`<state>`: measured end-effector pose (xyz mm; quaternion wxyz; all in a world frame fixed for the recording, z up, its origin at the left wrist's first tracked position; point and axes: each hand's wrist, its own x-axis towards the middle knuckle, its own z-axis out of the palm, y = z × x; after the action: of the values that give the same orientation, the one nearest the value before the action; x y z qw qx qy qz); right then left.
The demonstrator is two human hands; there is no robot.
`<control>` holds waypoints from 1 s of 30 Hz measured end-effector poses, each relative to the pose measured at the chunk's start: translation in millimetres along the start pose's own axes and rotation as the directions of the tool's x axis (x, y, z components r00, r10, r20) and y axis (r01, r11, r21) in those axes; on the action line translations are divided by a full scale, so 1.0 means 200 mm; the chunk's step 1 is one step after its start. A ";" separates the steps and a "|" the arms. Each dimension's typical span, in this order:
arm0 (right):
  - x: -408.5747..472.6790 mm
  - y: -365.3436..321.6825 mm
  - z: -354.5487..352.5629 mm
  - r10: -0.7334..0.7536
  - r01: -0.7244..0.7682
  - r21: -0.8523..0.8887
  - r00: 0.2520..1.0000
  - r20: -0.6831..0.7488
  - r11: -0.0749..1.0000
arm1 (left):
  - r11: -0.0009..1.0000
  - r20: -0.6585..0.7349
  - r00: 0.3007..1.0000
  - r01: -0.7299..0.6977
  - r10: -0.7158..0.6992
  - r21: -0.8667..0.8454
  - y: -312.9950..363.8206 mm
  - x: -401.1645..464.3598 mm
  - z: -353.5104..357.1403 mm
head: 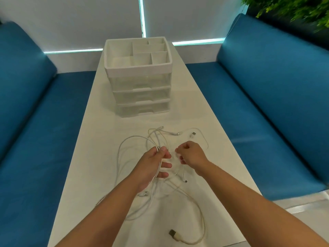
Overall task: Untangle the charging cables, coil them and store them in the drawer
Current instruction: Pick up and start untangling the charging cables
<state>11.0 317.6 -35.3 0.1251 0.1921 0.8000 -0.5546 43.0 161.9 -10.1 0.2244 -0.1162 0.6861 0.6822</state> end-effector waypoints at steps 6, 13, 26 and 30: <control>0.04 0.12 0.03 0.023 -0.067 -0.279 0.988 -0.155 0.958 | 0.999 -0.012 1.000 0.009 -0.010 -0.041 -0.02 0.00 0.00; 0.03 0.08 -0.01 0.086 -0.097 -0.098 0.990 -0.116 0.990 | 0.998 -0.024 1.000 -0.015 0.013 -0.056 0.00 0.00 -0.01; -0.21 -0.16 0.00 -0.292 0.213 0.273 0.911 0.292 0.938 | 0.955 0.042 0.991 -0.110 0.126 -0.275 0.02 -0.04 -0.02; -0.23 -0.19 -0.04 -0.257 0.219 0.176 0.938 0.233 0.960 | 0.986 0.049 0.988 -0.144 0.148 -0.082 0.02 -0.08 -0.04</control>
<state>34.2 304.9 18.3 0.1435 0.0301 0.7515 -0.6432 54.8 151.7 0.4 0.1880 -0.0555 0.6593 0.7259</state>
